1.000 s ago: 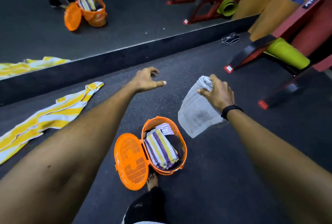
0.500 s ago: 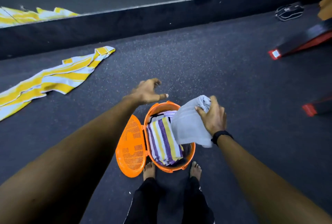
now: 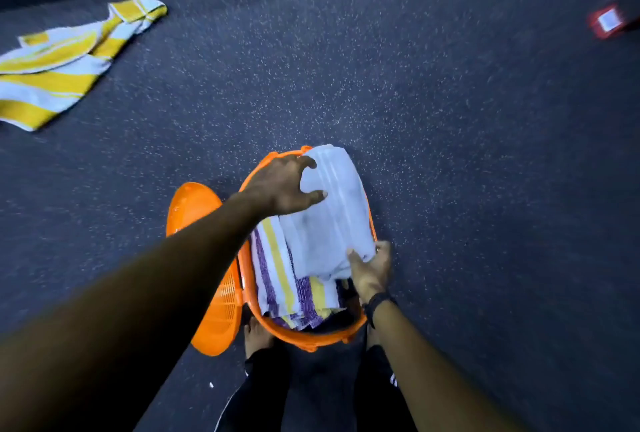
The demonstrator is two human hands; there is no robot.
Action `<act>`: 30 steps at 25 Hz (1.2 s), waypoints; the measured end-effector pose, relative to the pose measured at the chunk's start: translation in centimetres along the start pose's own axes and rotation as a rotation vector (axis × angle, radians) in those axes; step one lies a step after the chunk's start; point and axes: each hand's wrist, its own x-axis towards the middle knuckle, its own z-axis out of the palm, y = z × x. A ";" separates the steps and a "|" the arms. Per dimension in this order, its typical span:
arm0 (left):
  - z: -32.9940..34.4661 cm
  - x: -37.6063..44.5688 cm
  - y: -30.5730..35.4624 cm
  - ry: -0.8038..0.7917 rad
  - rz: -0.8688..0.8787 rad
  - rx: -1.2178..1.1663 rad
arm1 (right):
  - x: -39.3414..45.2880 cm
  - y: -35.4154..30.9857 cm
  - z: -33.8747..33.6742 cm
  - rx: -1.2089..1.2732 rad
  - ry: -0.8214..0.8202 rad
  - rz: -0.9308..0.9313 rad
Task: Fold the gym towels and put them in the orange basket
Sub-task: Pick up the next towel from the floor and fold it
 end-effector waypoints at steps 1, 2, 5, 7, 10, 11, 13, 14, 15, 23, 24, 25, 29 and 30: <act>2.0 0.8 -0.6 -0.013 0.023 0.052 | 1.1 1.8 0.2 -0.102 -0.057 0.071; 3.8 1.6 -1.2 -0.030 0.026 0.090 | 1.8 2.8 0.1 -0.252 -0.078 0.084; 7.2 3.8 -2.7 -0.057 0.008 0.208 | 2.5 2.7 -0.3 -0.931 0.091 -0.437; 8.7 5.5 -3.0 -0.033 0.053 0.313 | 4.0 2.2 0.0 -1.105 0.006 -0.848; 10.6 7.8 -3.9 -0.094 0.199 0.482 | 7.7 2.4 0.9 -1.236 -0.313 -0.967; 11.4 8.4 -4.4 -0.124 0.247 0.547 | 8.6 3.2 1.1 -1.286 -0.364 -0.940; 13.0 9.5 -5.7 -0.155 0.299 0.629 | 9.7 4.9 1.3 -1.372 -0.382 -0.920; 13.9 10.1 -6.3 -0.166 0.304 0.629 | 10.1 5.9 1.6 -1.380 -0.375 -0.920; 14.7 10.9 -6.8 -0.182 0.305 0.619 | 10.7 6.8 1.9 -1.381 -0.376 -0.911; 17.4 14.2 -8.8 -0.210 0.283 0.594 | 14.3 9.1 4.6 -1.397 -0.329 -0.879; 16.9 13.6 -8.2 -0.196 0.278 0.604 | 13.5 8.4 4.3 -1.395 -0.347 -0.856; 15.9 12.9 -7.5 -0.186 0.279 0.615 | 12.6 7.4 3.7 -1.387 -0.372 -0.847; 8.3 8.1 -4.8 -0.181 0.216 0.505 | 7.9 0.1 0.0 -1.206 -0.567 -0.716; 5.9 6.7 -4.2 -0.143 0.193 0.452 | 6.7 -2.0 -1.0 -1.142 -0.556 -0.718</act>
